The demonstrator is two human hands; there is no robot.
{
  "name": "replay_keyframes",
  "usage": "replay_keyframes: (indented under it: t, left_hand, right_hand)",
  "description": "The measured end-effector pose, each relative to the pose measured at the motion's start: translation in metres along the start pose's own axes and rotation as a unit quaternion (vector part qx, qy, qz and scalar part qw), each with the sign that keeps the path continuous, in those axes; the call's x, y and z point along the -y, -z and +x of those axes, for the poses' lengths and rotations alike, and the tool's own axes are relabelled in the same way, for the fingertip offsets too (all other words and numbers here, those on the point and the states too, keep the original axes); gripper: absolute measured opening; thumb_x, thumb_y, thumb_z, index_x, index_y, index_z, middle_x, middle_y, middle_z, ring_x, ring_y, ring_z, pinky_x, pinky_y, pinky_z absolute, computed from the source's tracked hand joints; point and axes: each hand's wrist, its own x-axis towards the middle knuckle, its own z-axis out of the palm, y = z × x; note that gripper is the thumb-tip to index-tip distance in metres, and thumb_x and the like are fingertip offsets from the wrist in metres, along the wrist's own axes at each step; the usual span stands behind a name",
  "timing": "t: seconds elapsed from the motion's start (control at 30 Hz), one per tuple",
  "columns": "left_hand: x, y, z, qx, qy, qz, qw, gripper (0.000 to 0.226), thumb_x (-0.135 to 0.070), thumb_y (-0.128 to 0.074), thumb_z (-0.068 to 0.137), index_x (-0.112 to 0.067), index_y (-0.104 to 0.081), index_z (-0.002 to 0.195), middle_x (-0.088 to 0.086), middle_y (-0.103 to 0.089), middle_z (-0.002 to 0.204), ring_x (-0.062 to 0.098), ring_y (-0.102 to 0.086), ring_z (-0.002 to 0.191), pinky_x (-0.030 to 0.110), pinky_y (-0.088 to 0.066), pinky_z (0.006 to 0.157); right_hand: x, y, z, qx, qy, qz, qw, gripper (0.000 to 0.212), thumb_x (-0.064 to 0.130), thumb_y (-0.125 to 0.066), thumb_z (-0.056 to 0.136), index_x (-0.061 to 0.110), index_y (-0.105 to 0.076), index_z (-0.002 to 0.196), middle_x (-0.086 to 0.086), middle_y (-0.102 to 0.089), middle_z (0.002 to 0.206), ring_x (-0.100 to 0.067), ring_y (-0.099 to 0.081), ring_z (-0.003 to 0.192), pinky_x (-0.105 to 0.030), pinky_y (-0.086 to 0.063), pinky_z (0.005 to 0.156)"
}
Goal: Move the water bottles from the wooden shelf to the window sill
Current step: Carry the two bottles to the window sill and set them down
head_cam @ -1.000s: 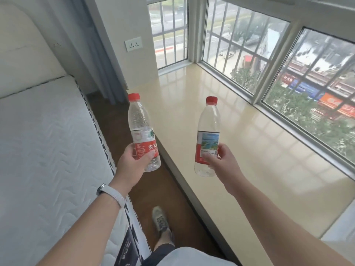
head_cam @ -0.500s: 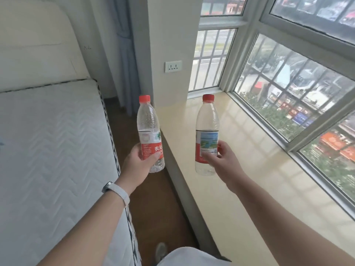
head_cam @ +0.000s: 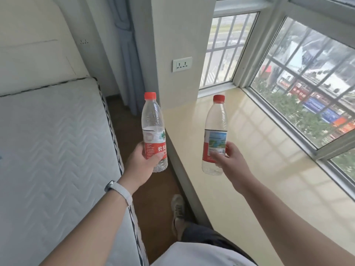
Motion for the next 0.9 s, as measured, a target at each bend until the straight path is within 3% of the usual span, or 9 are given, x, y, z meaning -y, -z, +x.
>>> replay_keyframes:
  t: [0.1, 0.27, 0.4, 0.5, 0.57, 0.67, 0.77, 0.9]
  left_hand:
    - [-0.007, -0.008, 0.048, 0.014, 0.000, 0.005, 1.000, 0.043, -0.056, -0.070, 0.069, -0.045, -0.058, 0.109, -0.031, -0.067, 0.099, -0.007, -0.066, 0.088, 0.022, -0.052, 0.073]
    - [-0.022, -0.024, 0.142, 0.026, 0.031, 0.030, 0.999, 0.048, -0.058, -0.071, 0.067, -0.040, -0.058, 0.110, -0.029, -0.068, 0.097, -0.005, -0.068, 0.088, 0.025, -0.056, 0.075]
    - [-0.044, -0.043, 0.217, 0.051, 0.032, 0.064, 0.996, 0.048, -0.056, -0.074, 0.065, -0.044, -0.055, 0.107, -0.036, -0.066, 0.097, -0.010, -0.066, 0.087, 0.010, -0.051, 0.064]
    - [-0.057, -0.064, 0.260, 0.064, 0.021, 0.077, 0.995, 0.039, -0.041, -0.079, 0.072, -0.040, -0.057, 0.105, -0.036, -0.066, 0.093, -0.011, -0.065, 0.084, 0.004, -0.047, 0.061]
    - [-0.065, -0.076, 0.282, 0.080, 0.013, 0.082, 0.993, 0.036, -0.029, -0.081, 0.078, -0.040, -0.057, 0.103, -0.035, -0.068, 0.092, -0.011, -0.065, 0.084, 0.003, -0.046, 0.061]
    - [-0.080, -0.090, 0.310, 0.103, 0.018, 0.088, 0.991, 0.038, -0.035, -0.082, 0.075, -0.039, -0.058, 0.104, -0.024, -0.072, 0.093, -0.008, -0.066, 0.085, 0.006, -0.048, 0.063]
    - [-0.093, -0.104, 0.341, 0.130, 0.010, 0.100, 0.986, 0.044, -0.050, -0.079, 0.065, -0.038, -0.060, 0.102, -0.027, -0.071, 0.094, -0.006, -0.067, 0.084, 0.011, -0.050, 0.064]
    - [-0.099, -0.125, 0.381, 0.177, 0.004, 0.116, 0.977, 0.047, -0.053, -0.082, 0.063, -0.039, -0.064, 0.104, -0.026, -0.072, 0.096, -0.006, -0.068, 0.088, 0.022, -0.049, 0.074]
  right_hand:
    - [0.002, -0.008, 0.053, -0.001, -0.009, 0.012, 1.000, 0.048, 0.042, -0.072, 0.070, 0.028, -0.059, 0.113, 0.002, -0.069, 0.109, -0.015, -0.069, 0.096, -0.044, -0.055, 0.086]
    - [0.007, -0.016, 0.149, 0.000, -0.016, 0.039, 0.999, 0.039, 0.042, -0.073, 0.071, 0.036, -0.058, 0.106, 0.005, -0.069, 0.106, -0.008, -0.072, 0.087, -0.032, -0.054, 0.075]
    - [0.004, -0.008, 0.215, -0.010, -0.042, 0.063, 0.997, 0.043, 0.042, -0.073, 0.070, 0.036, -0.058, 0.109, 0.017, -0.071, 0.099, -0.001, -0.072, 0.082, -0.025, -0.049, 0.068]
    - [0.000, 0.001, 0.256, -0.022, -0.055, 0.077, 0.995, 0.043, 0.035, -0.075, 0.077, 0.030, -0.058, 0.116, 0.009, -0.069, 0.107, 0.000, -0.071, 0.083, -0.028, -0.049, 0.072]
    - [0.002, 0.006, 0.276, -0.035, -0.060, 0.080, 0.994, 0.037, 0.026, -0.074, 0.084, 0.028, -0.057, 0.117, 0.006, -0.068, 0.110, 0.002, -0.069, 0.081, -0.021, -0.049, 0.069]
    - [0.010, 0.016, 0.296, -0.050, -0.064, 0.090, 0.993, 0.033, 0.022, -0.074, 0.086, 0.029, -0.057, 0.113, 0.006, -0.068, 0.107, 0.005, -0.069, 0.076, -0.008, -0.046, 0.058]
    - [0.017, 0.027, 0.309, -0.063, -0.075, 0.100, 0.990, 0.038, 0.029, -0.074, 0.081, 0.032, -0.055, 0.114, 0.010, -0.068, 0.108, 0.006, -0.069, 0.078, -0.015, -0.046, 0.060]
    - [0.011, 0.040, 0.321, -0.092, -0.112, 0.113, 0.983, 0.056, 0.045, -0.073, 0.063, 0.034, -0.055, 0.116, 0.007, -0.068, 0.110, 0.000, -0.069, 0.086, -0.028, -0.050, 0.075]
